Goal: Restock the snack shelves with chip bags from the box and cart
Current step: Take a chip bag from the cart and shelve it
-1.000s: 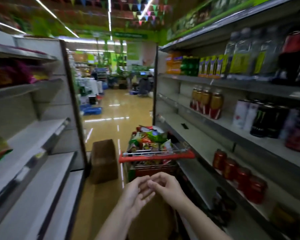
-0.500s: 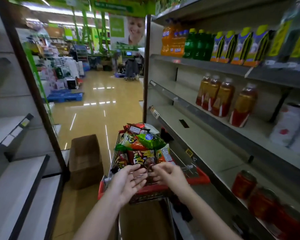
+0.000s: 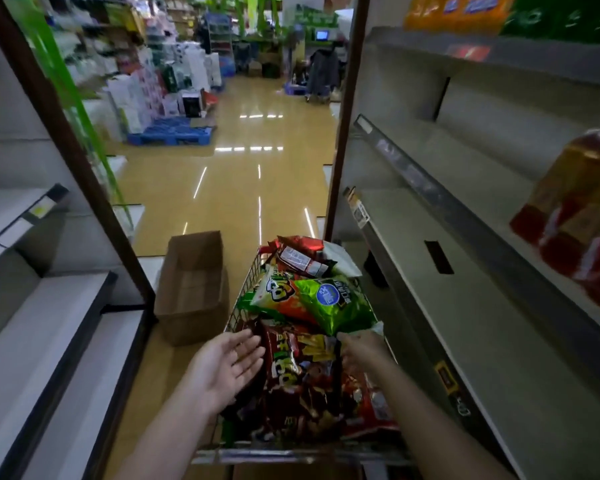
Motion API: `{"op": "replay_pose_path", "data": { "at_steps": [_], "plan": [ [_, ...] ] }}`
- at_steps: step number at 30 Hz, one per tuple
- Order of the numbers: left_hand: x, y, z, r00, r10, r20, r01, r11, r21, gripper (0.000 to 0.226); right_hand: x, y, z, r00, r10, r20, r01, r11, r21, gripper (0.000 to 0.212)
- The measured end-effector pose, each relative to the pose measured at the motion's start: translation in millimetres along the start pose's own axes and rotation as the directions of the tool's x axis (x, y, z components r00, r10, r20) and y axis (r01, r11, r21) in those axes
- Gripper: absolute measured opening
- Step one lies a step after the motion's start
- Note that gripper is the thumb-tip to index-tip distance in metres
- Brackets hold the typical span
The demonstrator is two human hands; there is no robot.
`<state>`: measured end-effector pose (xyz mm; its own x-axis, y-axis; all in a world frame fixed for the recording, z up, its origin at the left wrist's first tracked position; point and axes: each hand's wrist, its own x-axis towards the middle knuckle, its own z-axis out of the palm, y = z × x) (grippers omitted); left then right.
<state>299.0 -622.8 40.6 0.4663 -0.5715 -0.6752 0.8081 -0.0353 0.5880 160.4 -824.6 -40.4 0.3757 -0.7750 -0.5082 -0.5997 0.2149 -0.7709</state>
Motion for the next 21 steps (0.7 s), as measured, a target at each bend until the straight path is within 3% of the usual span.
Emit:
{"op": "replay_pose_path", "data": {
  "at_steps": [4, 7, 13, 16, 18, 21],
  "plan": [
    [34, 7, 10, 0.995, -0.020, -0.097, 0.020, 1.000, -0.001, 0.018, 66, 3, 15, 0.999, -0.032, 0.029, 0.039, 0.955, -0.293, 0.044],
    [47, 8, 11, 0.990, -0.020, -0.139, 0.020, 1.000, 0.000, 0.017, 83, 10, 25, 0.997, -0.071, 0.023, 0.074, 0.922, -0.380, 0.032],
    [67, 9, 15, 0.989, 0.027, -0.147, -0.005, 0.989, 0.150, 0.019, 60, -19, -10, 0.952, -0.281, -0.117, 0.253, 0.945, -0.209, 0.015],
    [76, 10, 18, 0.995, 0.100, -0.019, -0.088, 0.937, 0.337, 0.046, 23, -53, -44, 0.856, -0.500, -0.129, 0.463, 0.854, -0.236, 0.025],
    [80, 10, 21, 0.989, 0.124, 0.085, -0.149, 0.876, 0.458, 0.079, -2, -81, -53, 0.797, -0.601, -0.051, 0.585, 0.791, -0.176, 0.031],
    [88, 10, 19, 0.947, 0.218, 0.236, -0.318, 0.744, 0.588, 0.127, -17, -112, -48, 0.833, -0.550, 0.057, 0.543, 0.833, 0.105, 0.031]
  ]
}}
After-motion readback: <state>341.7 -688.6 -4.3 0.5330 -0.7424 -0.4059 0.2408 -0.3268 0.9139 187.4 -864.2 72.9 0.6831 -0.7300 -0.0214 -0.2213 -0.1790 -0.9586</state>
